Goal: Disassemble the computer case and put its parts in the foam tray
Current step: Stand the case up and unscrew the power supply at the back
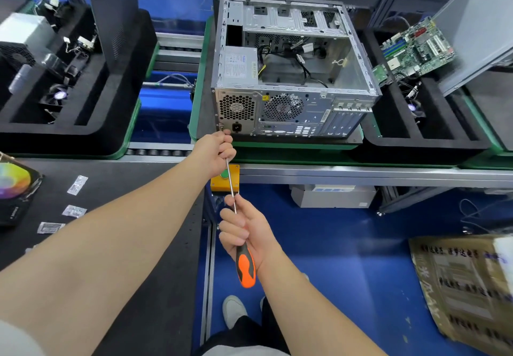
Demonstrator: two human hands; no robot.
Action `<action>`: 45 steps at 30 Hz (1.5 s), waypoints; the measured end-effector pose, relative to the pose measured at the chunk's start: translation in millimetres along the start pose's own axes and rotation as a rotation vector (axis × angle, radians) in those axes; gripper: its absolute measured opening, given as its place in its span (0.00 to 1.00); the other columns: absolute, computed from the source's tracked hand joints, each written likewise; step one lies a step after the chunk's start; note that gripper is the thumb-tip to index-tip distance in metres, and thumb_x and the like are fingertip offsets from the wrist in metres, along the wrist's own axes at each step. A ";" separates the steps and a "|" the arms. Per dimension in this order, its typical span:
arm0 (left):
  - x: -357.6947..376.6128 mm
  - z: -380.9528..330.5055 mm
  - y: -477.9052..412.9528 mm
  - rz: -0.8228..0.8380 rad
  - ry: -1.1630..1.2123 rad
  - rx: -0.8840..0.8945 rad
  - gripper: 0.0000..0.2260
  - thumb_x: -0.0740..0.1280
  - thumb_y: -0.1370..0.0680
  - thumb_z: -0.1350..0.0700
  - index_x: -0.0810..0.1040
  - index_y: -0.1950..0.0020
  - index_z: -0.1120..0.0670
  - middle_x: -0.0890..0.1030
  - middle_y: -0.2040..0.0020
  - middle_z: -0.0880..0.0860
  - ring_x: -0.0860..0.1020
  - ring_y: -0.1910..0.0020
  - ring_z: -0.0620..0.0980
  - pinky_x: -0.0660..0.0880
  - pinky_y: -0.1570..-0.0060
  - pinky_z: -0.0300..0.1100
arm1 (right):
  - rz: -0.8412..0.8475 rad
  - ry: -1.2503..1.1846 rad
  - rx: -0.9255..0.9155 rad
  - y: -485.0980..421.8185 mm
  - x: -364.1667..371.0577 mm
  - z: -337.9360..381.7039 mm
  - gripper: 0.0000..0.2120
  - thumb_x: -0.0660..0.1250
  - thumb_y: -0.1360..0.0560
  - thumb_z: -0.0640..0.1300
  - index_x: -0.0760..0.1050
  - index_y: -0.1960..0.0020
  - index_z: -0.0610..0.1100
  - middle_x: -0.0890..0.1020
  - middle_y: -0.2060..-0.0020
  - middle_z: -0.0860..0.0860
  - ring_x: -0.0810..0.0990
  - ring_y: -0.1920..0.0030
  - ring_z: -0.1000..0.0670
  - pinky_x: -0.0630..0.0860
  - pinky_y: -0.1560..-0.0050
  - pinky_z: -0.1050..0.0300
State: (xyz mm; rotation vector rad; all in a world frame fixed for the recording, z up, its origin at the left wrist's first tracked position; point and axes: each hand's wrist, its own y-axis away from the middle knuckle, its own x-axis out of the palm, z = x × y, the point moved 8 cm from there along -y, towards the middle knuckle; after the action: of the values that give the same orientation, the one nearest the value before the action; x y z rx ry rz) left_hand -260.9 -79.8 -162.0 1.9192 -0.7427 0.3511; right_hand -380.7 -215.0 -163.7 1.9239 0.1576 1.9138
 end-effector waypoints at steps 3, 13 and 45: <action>-1.2 -0.2 -1.6 0.041 0.044 -0.022 0.08 0.56 0.14 0.62 0.75 0.46 0.59 0.69 0.66 0.50 0.57 0.74 0.43 0.57 0.79 0.35 | 0.113 -0.150 0.009 -2.1 14.5 -2.2 0.14 0.57 0.11 0.47 0.76 0.43 0.39 0.70 0.73 0.48 0.61 0.79 0.54 0.59 0.81 0.63; -0.4 4.8 -5.8 0.061 -0.112 0.049 0.11 0.52 0.12 0.59 0.74 0.43 0.58 0.69 0.66 0.50 0.60 0.75 0.43 0.59 0.78 0.35 | -0.905 1.715 -0.347 14.4 -5.7 60.3 0.08 0.53 0.13 0.47 0.69 0.48 0.48 0.75 0.64 0.48 0.69 0.70 0.51 0.62 0.72 0.56; 4.3 -0.4 -12.1 0.032 0.037 0.071 0.10 0.57 0.13 0.57 0.75 0.38 0.60 0.84 0.49 0.58 0.74 0.68 0.44 0.70 0.68 0.33 | -1.054 2.021 -0.509 18.9 5.8 77.6 0.08 0.56 0.12 0.49 0.71 0.44 0.48 0.77 0.64 0.47 0.76 0.65 0.45 0.69 0.71 0.52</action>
State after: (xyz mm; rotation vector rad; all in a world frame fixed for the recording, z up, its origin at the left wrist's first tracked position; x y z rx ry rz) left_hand -249.9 -77.3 -168.2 1.9635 -0.7463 0.4368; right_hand -308.7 -246.4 -148.6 -0.8418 0.8332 1.8326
